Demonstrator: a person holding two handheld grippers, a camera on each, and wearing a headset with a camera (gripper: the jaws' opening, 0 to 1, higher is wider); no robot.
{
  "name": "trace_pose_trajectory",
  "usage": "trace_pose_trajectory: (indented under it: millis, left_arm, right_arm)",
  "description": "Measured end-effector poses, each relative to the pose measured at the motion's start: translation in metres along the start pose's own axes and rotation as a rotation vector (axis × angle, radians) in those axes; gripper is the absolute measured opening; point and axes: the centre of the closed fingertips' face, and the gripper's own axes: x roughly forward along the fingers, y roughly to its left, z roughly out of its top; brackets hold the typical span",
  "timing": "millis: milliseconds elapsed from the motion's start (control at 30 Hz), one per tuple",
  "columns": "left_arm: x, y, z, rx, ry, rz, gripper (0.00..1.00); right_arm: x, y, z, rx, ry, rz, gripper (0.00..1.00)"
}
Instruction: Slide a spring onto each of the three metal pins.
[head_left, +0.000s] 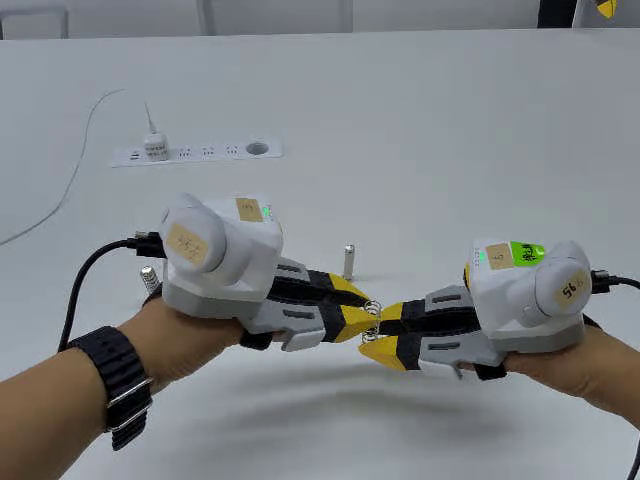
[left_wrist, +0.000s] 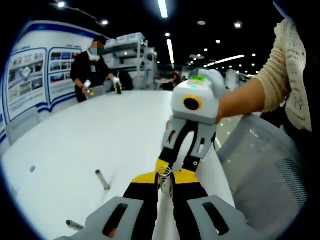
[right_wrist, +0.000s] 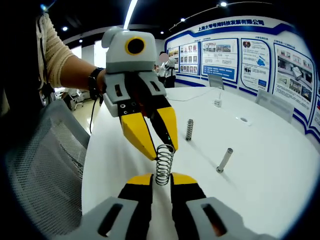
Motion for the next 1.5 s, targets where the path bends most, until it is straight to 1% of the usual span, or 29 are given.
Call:
trace_pose_trajectory:
  millis: [33,67,233,300,467,600,700,900,1233,1333,1500]
  left_arm:
    - [0.000,0.000,0.000,-0.002,0.001,0.001,0.09]
    - [-0.001,0.001,0.000,-0.005,0.000,0.000,0.09]
    - [-0.002,0.001,-0.001,-0.008,0.003,0.003,0.09]
    - [-0.003,0.003,-0.002,-0.005,0.004,0.011,0.09]
    - [-0.006,0.012,-0.001,-0.012,-0.003,0.040,0.09]
    - [-0.008,0.021,0.003,-0.013,-0.012,0.067,0.09]
    - [-0.010,0.027,0.006,-0.014,-0.020,0.088,0.09]
    - [-0.012,0.037,0.009,-0.017,-0.026,0.117,0.09]
    - [-0.015,0.051,0.016,-0.019,-0.036,0.152,0.09]
    - [-0.015,0.057,0.018,-0.025,-0.042,0.165,0.09]
    - [-0.016,0.066,0.022,-0.030,-0.045,0.187,0.09]
  right_arm:
    - [0.000,-0.001,0.000,0.009,-0.002,-0.003,0.19]
    - [0.000,-0.001,0.001,0.008,-0.002,-0.005,0.20]
    - [-0.001,-0.004,0.001,0.011,-0.007,-0.015,0.23]
    - [-0.001,-0.004,0.002,0.013,-0.009,-0.017,0.23]
    - [-0.007,-0.008,0.002,0.030,-0.019,-0.036,0.26]
    - [-0.015,-0.014,0.002,0.048,-0.034,-0.060,0.30]
    - [-0.020,-0.018,0.000,0.053,-0.033,-0.078,0.33]
    - [-0.026,-0.023,-0.004,0.065,-0.034,-0.104,0.42]
    - [-0.037,-0.031,-0.011,0.103,-0.051,-0.146,0.60]
    - [-0.041,-0.034,-0.014,0.118,-0.061,-0.161,0.64]
    - [-0.047,-0.038,-0.019,0.139,-0.067,-0.181,0.68]
